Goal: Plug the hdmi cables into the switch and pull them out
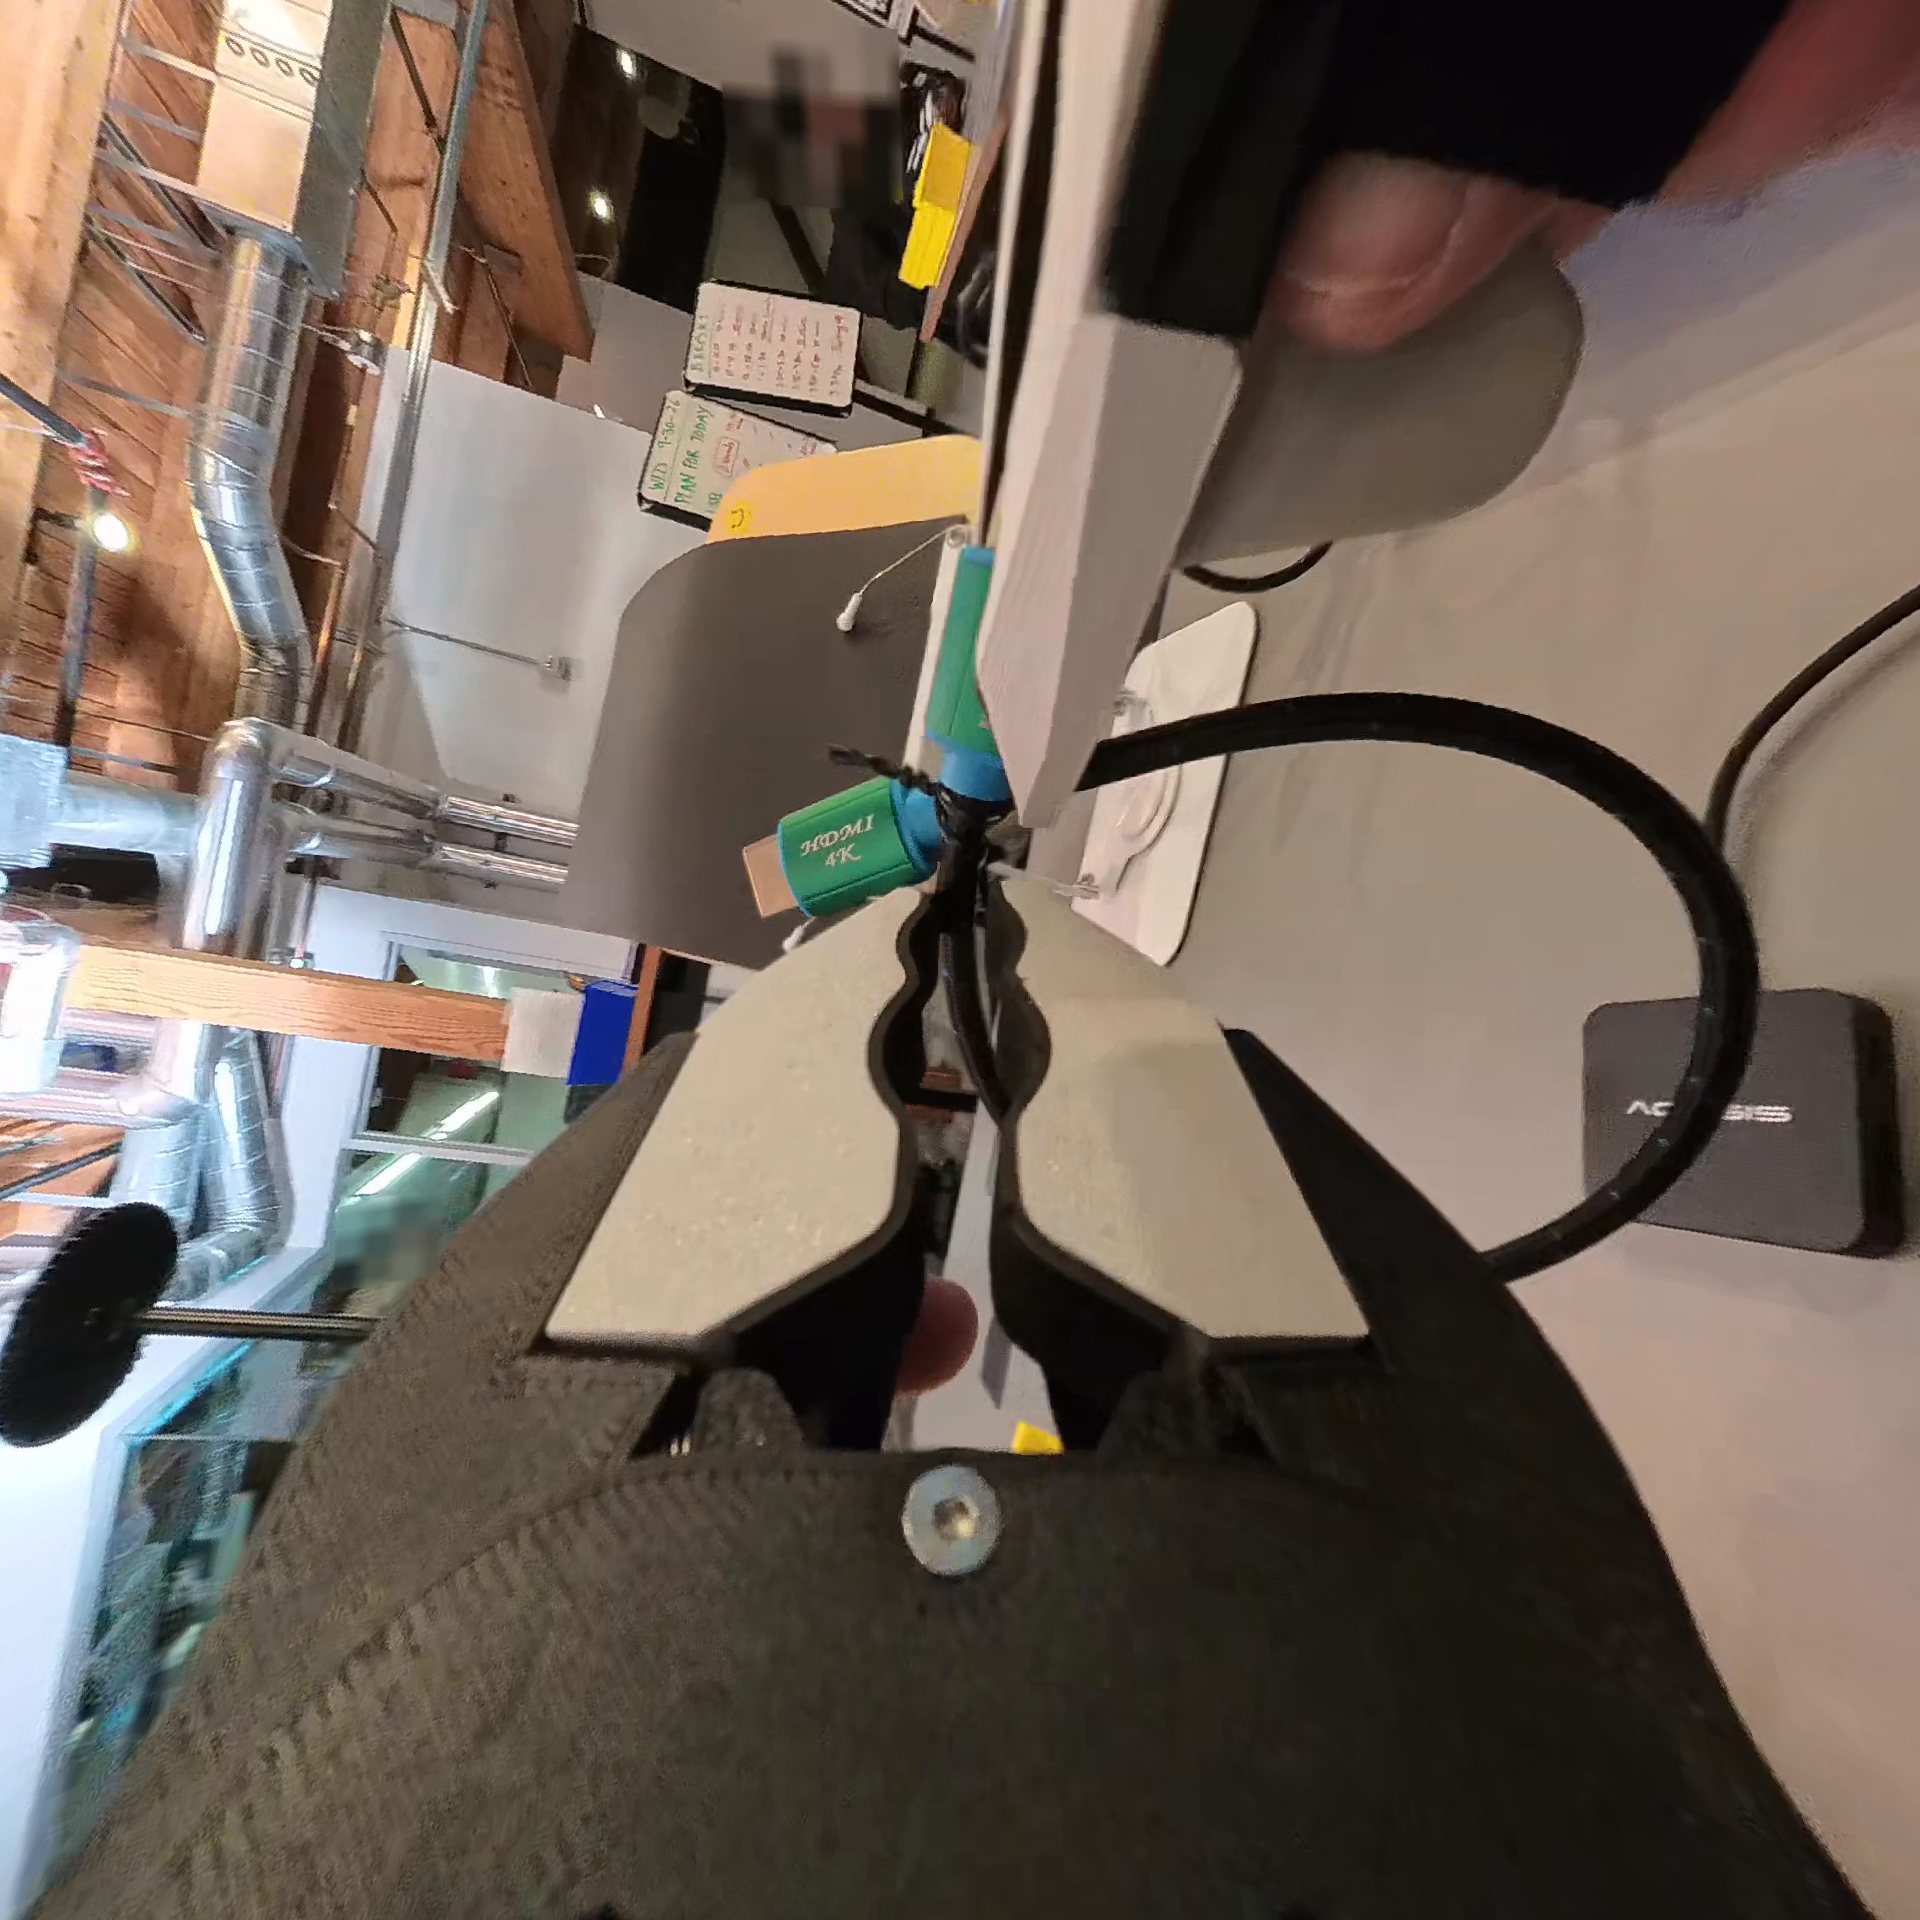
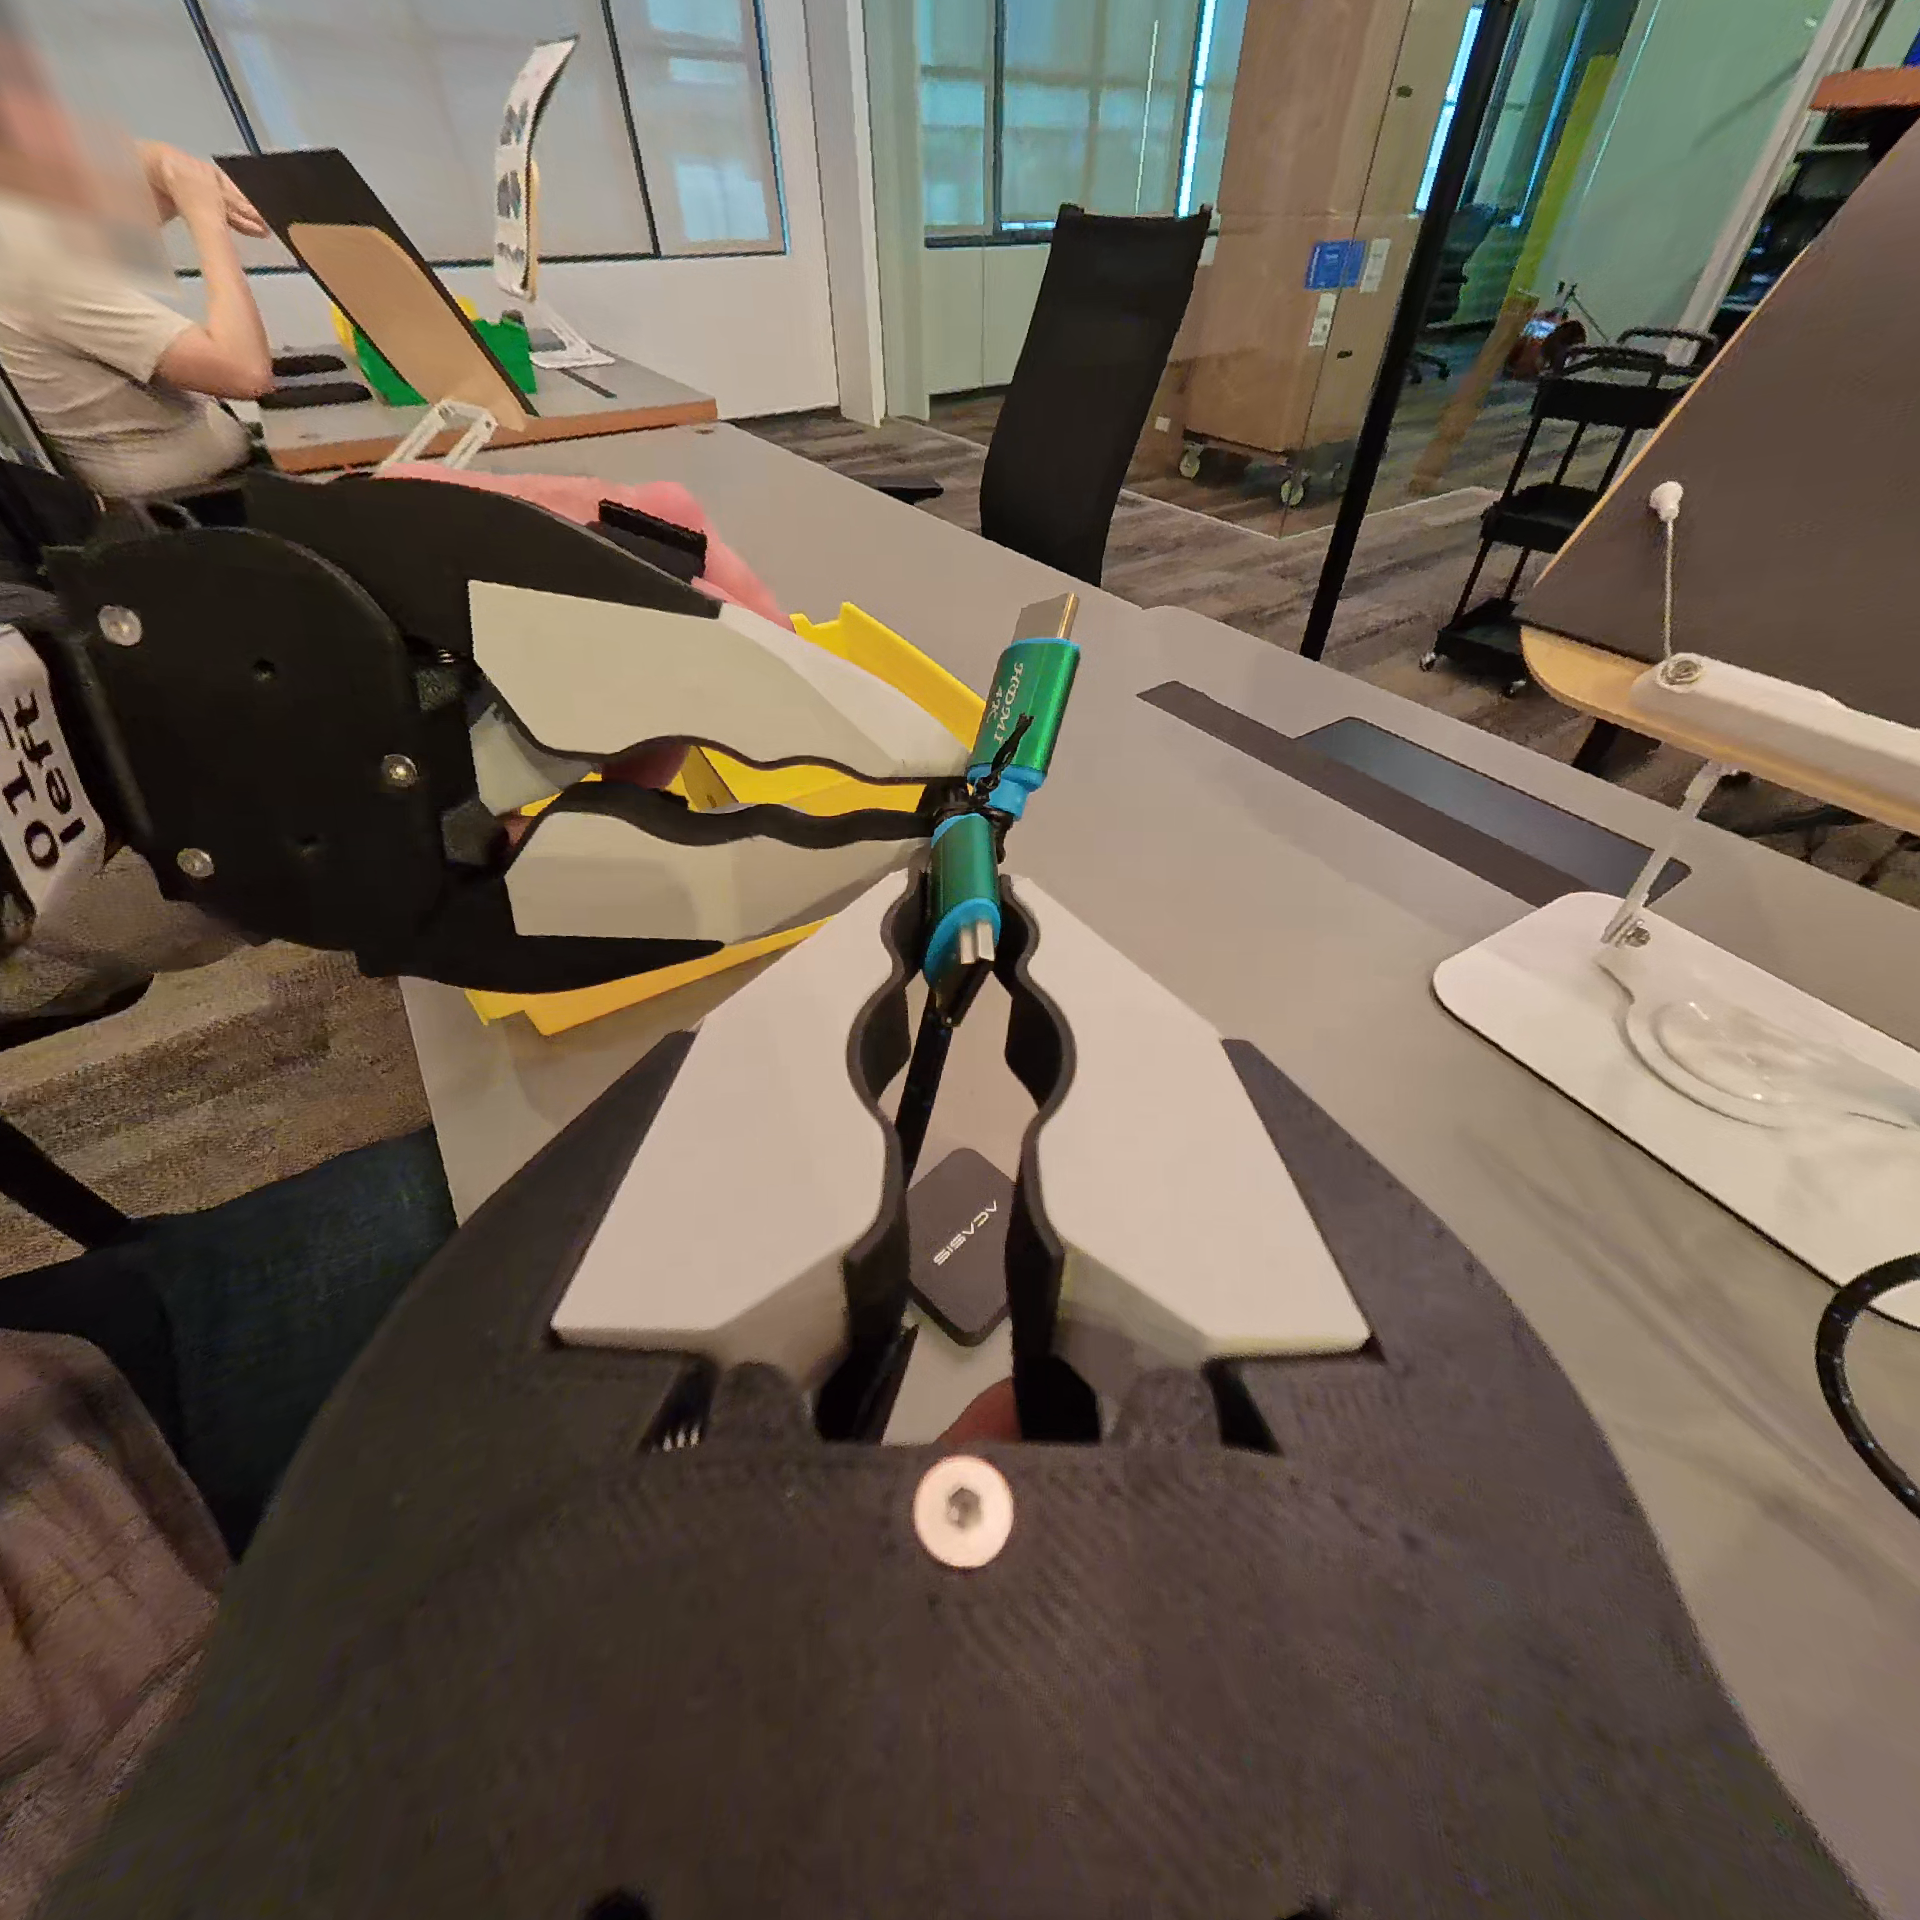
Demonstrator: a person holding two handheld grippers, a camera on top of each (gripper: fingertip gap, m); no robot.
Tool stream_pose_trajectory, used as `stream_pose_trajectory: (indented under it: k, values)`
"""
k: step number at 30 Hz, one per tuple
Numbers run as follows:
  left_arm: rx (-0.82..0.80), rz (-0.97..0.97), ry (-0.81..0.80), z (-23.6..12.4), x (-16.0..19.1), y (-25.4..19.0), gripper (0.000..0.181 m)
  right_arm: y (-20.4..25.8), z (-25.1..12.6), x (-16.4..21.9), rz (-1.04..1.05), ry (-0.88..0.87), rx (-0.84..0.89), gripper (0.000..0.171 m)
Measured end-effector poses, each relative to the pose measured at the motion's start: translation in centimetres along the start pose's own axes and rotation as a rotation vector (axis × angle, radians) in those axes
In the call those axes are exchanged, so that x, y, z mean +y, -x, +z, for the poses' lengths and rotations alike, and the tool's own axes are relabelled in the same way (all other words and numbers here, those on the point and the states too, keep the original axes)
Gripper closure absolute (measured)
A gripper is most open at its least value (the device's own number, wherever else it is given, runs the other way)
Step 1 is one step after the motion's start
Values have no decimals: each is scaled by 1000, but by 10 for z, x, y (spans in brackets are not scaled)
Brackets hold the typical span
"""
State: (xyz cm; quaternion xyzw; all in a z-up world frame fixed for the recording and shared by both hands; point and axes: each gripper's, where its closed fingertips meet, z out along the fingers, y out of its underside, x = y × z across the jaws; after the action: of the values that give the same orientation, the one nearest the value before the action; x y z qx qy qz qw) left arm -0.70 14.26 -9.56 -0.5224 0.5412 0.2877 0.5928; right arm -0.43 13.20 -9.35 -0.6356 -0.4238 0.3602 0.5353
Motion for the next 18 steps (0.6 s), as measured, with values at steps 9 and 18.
stream_pose_trajectory:
  k: [9, 18]
  values:
    - [213, -340, -92, -12, -9, 2, 168, -22, -10, -7, 30, -122, 58, 162]
    - [432, -703, -124, -5, -34, -39, 129, -17, -15, -20, 78, -230, 38, 162]
